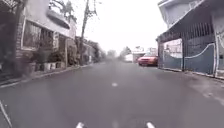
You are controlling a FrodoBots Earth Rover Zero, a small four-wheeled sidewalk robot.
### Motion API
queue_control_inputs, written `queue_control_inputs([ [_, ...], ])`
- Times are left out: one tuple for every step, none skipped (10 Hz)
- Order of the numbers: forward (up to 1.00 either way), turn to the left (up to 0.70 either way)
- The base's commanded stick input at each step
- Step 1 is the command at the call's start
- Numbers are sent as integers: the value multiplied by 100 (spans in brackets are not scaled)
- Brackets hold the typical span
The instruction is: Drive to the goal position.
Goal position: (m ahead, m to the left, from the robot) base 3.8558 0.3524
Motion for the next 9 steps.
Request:
queue_control_inputs([
  [85, 0],
  [85, 0],
  [85, 0],
  [85, 0],
  [85, 0],
  [85, 0],
  [85, 0],
  [85, 0],
  [85, 0],
])
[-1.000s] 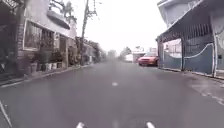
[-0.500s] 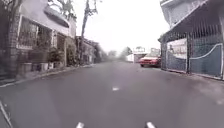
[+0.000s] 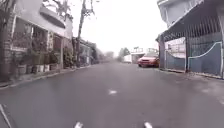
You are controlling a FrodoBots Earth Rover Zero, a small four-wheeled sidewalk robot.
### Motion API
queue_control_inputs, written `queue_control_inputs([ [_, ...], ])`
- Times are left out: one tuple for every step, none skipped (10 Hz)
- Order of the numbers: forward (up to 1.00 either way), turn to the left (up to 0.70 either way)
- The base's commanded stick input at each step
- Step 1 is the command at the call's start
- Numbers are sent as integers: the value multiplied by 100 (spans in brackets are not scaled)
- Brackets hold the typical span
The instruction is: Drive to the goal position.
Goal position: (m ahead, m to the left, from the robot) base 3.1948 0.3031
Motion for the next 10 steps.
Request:
queue_control_inputs([
  [85, 0],
  [85, 0],
  [85, 0],
  [85, 0],
  [85, 0],
  [85, 0],
  [85, 1],
  [85, 2],
  [85, 14],
  [85, 28],
])
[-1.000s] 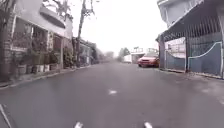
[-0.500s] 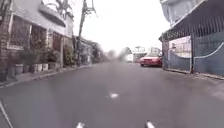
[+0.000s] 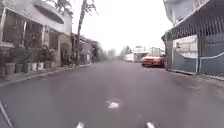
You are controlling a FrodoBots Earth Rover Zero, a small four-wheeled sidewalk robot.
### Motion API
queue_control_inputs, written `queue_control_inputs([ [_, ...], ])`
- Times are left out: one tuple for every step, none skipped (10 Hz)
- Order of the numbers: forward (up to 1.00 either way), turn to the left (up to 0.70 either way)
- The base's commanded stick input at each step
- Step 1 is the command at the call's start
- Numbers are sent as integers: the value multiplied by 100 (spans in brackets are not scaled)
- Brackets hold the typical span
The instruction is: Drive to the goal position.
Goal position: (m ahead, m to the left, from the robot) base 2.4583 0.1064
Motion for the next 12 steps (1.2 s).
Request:
queue_control_inputs([
  [85, 15],
  [85, 3],
  [85, 1],
  [85, 0],
  [85, 0],
  [85, 0],
  [85, 0],
  [85, 0],
  [85, 0],
  [85, 0],
  [85, 0],
  [85, 0],
])
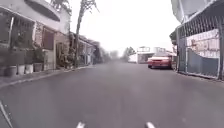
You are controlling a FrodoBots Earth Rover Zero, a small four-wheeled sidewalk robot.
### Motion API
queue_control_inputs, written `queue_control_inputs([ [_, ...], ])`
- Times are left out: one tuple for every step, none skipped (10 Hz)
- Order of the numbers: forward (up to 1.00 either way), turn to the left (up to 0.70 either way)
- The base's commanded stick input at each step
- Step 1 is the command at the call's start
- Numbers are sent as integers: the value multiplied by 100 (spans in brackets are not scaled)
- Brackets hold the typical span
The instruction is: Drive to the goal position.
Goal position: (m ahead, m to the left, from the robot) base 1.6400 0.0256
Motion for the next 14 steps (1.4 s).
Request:
queue_control_inputs([
  [85, 0],
  [85, 0],
  [85, 0],
  [85, 3],
  [85, 9],
  [85, 16],
  [85, 23],
  [85, 30],
  [85, 29],
  [85, 22],
  [85, 12],
  [85, 2],
  [85, 0],
  [85, 0],
])
